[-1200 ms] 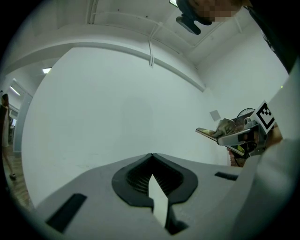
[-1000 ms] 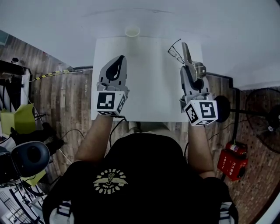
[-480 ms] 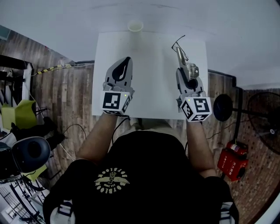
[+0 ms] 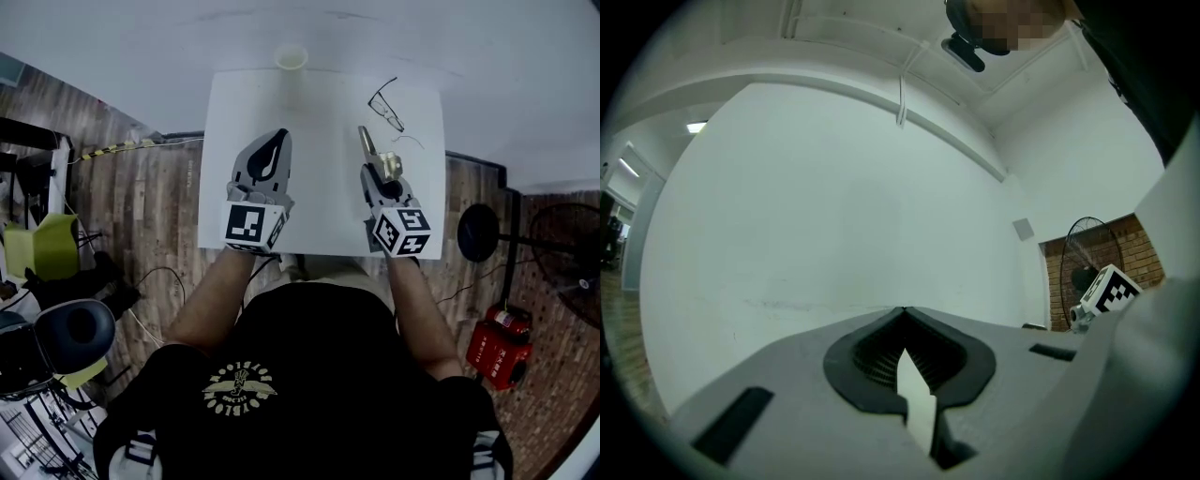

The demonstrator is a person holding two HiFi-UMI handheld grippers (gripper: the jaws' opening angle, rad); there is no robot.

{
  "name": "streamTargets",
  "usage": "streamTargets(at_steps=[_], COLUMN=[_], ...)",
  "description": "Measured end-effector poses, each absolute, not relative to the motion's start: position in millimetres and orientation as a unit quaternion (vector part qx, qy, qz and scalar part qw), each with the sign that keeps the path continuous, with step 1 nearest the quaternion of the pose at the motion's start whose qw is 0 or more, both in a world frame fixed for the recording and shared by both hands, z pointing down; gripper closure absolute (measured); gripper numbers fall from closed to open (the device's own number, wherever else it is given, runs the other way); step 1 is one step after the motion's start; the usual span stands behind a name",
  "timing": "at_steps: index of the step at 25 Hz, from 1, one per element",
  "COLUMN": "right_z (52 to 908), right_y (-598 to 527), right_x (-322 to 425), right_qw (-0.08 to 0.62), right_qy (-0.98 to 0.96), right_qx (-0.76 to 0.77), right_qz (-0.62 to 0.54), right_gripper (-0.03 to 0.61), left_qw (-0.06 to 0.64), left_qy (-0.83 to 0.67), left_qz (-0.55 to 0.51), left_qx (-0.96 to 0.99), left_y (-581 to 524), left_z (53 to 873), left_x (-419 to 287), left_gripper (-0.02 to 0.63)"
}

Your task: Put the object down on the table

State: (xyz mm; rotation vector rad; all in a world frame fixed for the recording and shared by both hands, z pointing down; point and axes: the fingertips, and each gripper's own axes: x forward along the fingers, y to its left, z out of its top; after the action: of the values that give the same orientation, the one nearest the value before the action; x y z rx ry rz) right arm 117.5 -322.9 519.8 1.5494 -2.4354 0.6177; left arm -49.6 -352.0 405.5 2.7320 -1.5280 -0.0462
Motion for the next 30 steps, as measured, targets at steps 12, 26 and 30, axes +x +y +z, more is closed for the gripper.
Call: streamTargets(at_steps=[12,26,30], right_z=[586.2,673.0,690.1], right_y=[-310.8,-309.3,-307.3], right_x=[104.8,112.0,113.9], right_qw=[0.114,0.173,0.18], right_qy=[-0.801,-0.756,-0.748], right_qx=[0.5,0.504,0.505], right_qz=[0.308,0.38,0.391], right_gripper=[0.491,0.489,0.489], left_qw=[-0.011,-0.021,-0.023], left_qy=[-0.488,-0.495,-0.501], left_qz=[-0.031,-0.021,-0.018], left_qx=[0.872,0.868,0.865], left_y=[-345.6,-345.8,-342.5], left_z=[383.9,378.1,380.5], left_x=[-58.1,-75.3,-82.2], left_gripper=[0.607,0.607,0.607])
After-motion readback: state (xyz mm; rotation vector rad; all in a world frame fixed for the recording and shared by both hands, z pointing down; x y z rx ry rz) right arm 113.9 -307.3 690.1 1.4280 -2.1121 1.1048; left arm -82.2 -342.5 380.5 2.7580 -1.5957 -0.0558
